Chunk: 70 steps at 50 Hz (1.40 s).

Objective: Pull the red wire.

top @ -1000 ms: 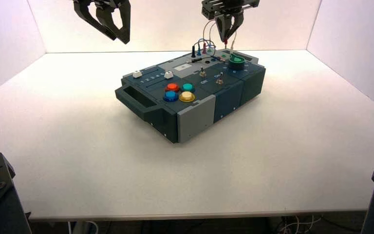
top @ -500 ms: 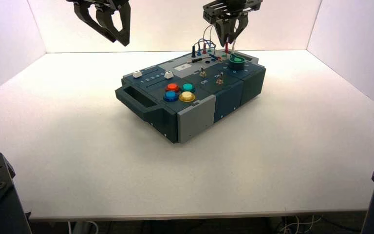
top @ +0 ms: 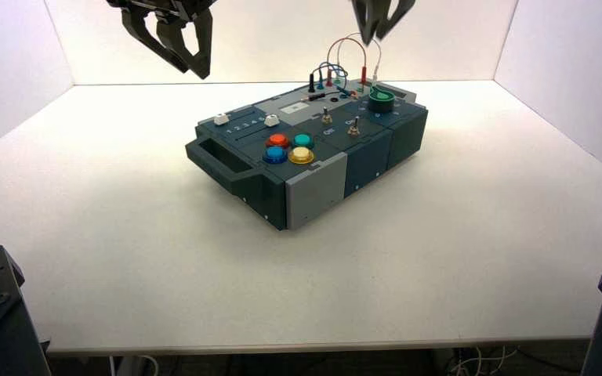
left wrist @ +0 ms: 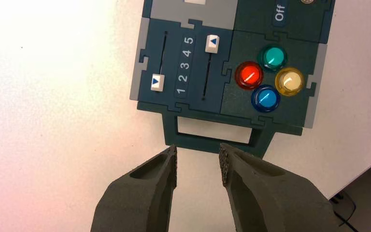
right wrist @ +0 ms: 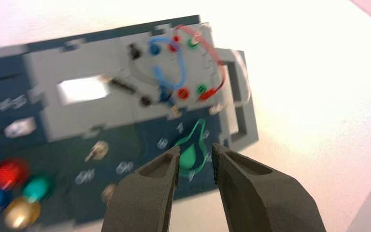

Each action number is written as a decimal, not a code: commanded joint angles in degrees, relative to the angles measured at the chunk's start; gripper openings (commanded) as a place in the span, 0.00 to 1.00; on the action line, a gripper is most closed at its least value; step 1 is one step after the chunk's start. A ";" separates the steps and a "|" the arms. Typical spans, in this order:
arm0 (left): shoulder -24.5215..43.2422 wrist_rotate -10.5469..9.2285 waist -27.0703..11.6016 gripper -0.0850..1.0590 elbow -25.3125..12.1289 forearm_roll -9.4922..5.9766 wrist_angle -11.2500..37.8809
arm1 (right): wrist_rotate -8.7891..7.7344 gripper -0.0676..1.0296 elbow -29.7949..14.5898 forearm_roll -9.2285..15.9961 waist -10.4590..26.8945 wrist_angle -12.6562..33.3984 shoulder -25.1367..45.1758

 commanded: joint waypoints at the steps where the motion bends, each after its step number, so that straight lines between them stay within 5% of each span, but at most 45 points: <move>1: -0.53 0.35 -0.35 0.50 -1.67 0.18 -0.18 | -0.18 0.40 4.48 -0.18 2.11 -0.53 -8.61; 14: -0.09 0.44 -0.35 0.50 -1.67 0.35 -0.09 | -0.18 0.40 21.18 2.29 4.39 -3.52 -24.70; 28: 0.26 0.70 -0.35 0.50 -1.85 0.97 -0.18 | -0.18 0.44 31.55 2.99 4.31 -4.22 -34.89; 50: 1.41 1.05 -0.35 0.50 -2.02 1.14 -0.09 | 0.00 0.48 38.85 3.96 4.75 -10.02 -37.09; 70: 2.90 1.05 -0.35 0.50 -2.46 1.14 0.53 | 0.00 0.48 39.64 4.57 4.75 -10.90 -36.91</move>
